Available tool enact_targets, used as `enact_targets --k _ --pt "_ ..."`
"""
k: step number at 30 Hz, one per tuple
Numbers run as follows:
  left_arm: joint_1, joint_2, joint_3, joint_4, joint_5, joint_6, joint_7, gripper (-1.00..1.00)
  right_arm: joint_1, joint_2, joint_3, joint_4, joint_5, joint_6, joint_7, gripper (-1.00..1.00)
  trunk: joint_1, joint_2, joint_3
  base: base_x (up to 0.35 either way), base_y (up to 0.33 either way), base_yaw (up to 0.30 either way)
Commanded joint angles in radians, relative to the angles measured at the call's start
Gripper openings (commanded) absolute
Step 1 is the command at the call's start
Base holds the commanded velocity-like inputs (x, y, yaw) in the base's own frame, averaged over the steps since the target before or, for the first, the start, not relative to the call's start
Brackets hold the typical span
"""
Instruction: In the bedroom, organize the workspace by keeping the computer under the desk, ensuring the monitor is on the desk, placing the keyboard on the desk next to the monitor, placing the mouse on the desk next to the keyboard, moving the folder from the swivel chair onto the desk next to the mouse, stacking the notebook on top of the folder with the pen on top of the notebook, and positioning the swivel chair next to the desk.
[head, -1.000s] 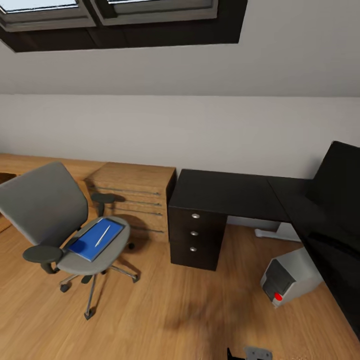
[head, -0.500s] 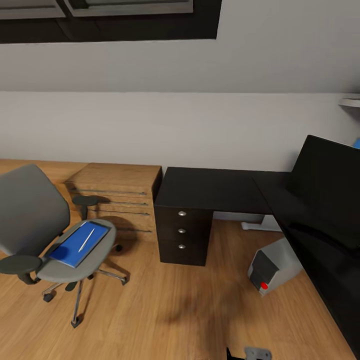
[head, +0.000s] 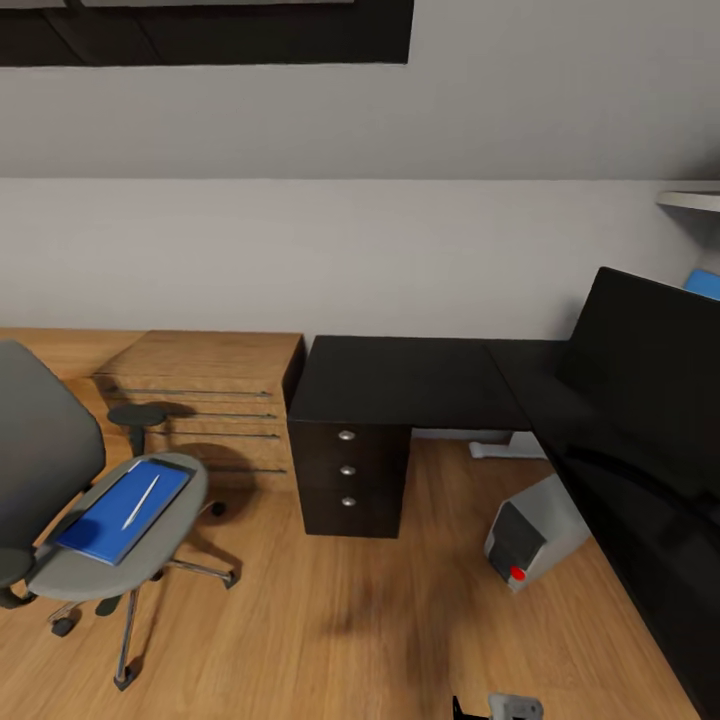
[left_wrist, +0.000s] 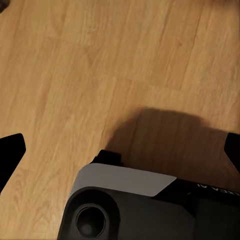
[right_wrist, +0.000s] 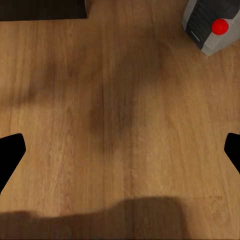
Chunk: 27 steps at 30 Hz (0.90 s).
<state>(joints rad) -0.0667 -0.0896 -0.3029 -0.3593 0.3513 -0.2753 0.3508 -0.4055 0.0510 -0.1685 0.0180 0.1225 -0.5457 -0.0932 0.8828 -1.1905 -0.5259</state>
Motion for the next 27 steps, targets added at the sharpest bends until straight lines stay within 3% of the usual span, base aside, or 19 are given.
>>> enact_targets --k 1,27 --pt "-0.001 0.001 -0.009 0.000 0.008 -0.005 0.007 1.00 -0.001 -0.001 -0.006 0.002 0.011 -0.003 -0.006 1.00 0.000 -0.001 -0.001 0.113 0.000 -0.015" --pt "-0.001 0.001 -0.007 0.000 0.008 -0.017 0.007 1.00 -0.001 -0.008 -0.006 0.002 0.010 -0.003 -0.006 1.00 0.000 -0.001 -0.001 0.012 0.000 -0.002"
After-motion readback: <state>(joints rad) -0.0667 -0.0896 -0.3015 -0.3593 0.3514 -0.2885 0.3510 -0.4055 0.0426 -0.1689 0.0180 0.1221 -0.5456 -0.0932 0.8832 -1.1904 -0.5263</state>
